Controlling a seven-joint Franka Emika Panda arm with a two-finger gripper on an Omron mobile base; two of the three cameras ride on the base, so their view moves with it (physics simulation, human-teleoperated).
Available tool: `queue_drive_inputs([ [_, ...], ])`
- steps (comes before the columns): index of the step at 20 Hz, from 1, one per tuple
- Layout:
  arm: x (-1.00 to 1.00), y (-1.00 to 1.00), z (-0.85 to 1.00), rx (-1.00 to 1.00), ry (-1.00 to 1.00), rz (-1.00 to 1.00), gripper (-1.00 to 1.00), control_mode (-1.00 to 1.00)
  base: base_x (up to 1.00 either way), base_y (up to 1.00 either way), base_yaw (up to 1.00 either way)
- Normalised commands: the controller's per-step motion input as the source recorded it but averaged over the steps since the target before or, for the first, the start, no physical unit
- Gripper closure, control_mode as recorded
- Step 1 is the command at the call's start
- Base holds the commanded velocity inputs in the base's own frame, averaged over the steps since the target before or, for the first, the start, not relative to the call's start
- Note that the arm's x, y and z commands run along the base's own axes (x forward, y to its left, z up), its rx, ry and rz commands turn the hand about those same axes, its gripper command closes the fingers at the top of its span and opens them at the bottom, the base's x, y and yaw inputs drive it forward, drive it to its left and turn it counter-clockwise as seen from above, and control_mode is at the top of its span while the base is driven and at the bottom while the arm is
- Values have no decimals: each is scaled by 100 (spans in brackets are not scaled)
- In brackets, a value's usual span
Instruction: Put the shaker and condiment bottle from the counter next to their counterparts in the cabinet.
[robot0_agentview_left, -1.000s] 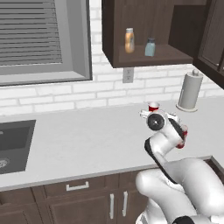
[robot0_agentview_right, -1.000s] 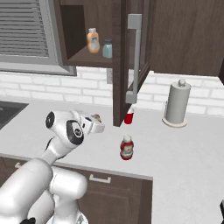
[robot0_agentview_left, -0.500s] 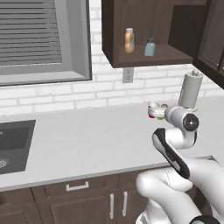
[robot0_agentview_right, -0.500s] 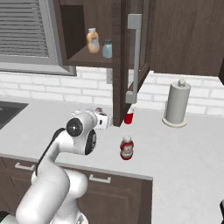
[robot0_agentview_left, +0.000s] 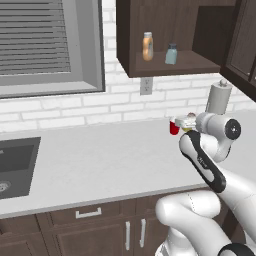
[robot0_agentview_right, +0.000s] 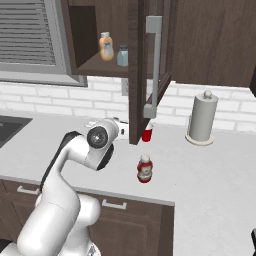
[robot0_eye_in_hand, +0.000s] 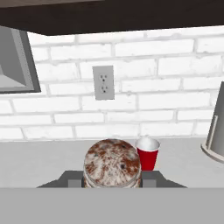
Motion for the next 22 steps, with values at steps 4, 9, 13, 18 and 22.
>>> queue_drive_inputs([
  [4, 0, 0, 68, -19, 0, 1, 100, -100, 0, 0, 0],
  [9, 0, 0, 77, -27, 0, 2, 100, -100, 0, 0, 0],
  [13, 0, 0, 74, -28, 0, 1, 100, -100, 0, 0, 0],
  [18, 0, 0, 88, -6, 0, 4, 100, -100, 0, 0, 0],
  [22, 0, 0, 97, 0, 0, 7, 100, -100, 0, 0, 0],
])
